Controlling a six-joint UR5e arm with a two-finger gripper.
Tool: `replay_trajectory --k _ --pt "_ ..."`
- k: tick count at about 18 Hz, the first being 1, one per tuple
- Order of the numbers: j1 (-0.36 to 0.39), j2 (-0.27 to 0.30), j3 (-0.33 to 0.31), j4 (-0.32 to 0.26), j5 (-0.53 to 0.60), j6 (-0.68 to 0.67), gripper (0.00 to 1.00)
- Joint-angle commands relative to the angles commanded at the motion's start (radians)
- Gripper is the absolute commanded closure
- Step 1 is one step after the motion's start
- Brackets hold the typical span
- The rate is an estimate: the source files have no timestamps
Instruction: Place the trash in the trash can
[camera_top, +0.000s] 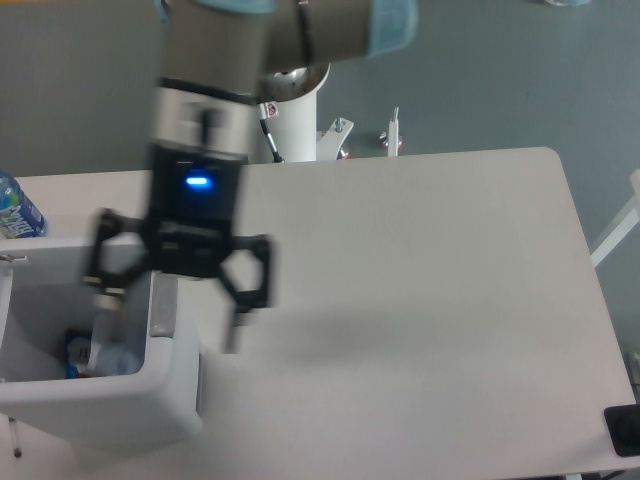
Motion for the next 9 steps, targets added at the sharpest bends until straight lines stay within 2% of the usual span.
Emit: replay_trajectory --k 5,9 --pt "0.153 0.021 -0.018 -0.008 0.112 0.187 0.00" --pt "0.247 0.021 -0.052 -0.005 0.127 0.316 0.00"
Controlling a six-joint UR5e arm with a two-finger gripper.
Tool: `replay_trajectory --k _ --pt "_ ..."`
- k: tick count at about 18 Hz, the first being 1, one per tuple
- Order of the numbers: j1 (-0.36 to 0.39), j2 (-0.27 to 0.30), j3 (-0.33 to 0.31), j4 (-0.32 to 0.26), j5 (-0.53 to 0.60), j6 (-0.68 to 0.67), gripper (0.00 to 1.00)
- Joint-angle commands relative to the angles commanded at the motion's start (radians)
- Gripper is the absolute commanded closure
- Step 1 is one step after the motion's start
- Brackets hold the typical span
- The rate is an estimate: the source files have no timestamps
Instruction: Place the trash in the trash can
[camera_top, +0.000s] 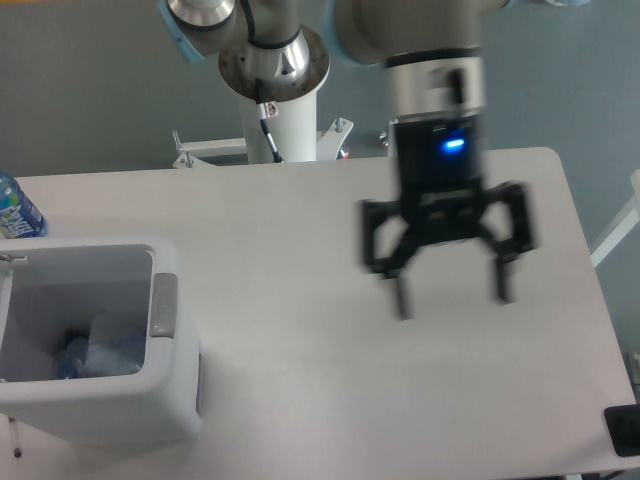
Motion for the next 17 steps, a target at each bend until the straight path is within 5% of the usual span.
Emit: replay_trajectory --k 5,12,17 --pt "0.080 0.058 -0.092 -0.038 0.060 0.224 0.00" --pt "0.140 0.222 -0.316 -0.190 0.251 0.860 0.00" --pt "0.149 0.261 -0.316 -0.327 0.341 1.043 0.00"
